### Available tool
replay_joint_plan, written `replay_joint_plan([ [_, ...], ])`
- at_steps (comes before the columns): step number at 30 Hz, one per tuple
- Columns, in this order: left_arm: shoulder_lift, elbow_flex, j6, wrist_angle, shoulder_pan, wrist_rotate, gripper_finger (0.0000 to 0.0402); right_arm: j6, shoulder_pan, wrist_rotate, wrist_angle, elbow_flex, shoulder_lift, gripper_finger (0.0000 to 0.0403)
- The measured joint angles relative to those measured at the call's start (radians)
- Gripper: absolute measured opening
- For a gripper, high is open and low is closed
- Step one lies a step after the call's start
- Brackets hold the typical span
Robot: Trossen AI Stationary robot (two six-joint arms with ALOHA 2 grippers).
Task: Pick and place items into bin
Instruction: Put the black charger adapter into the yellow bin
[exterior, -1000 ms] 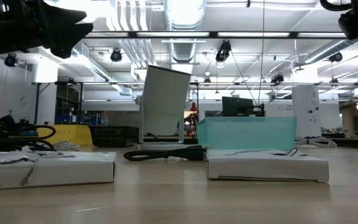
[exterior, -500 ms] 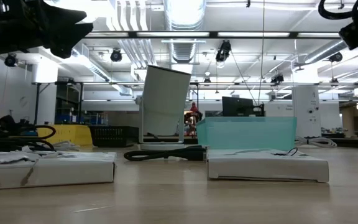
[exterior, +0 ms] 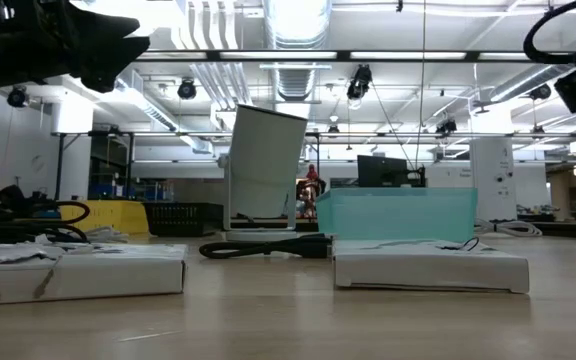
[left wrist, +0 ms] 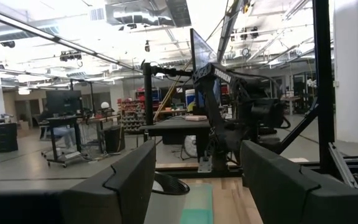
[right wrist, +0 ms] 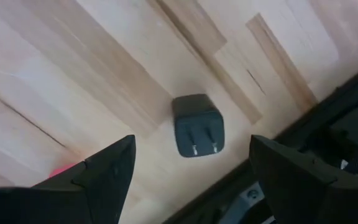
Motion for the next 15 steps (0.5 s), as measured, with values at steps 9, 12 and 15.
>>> replay_joint_plan([
  [9, 0.0, 0.0, 0.001, 0.0, 0.0, 0.0, 0.0219, -0.024, 0.0, 0.004, 0.009, -0.028, -0.001, 0.0293],
  [12, 0.0, 0.0, 0.001, 0.0, 0.0, 0.0, 0.0219, -0.027, 0.0, 0.006, 0.029, -0.041, -0.001, 0.0289],
  [15, 0.0, 0.0, 0.001, 0.0, 0.0, 0.0, 0.0219, -0.052, 0.0, 0.007, 0.058, -0.065, 0.0, 0.0286],
])
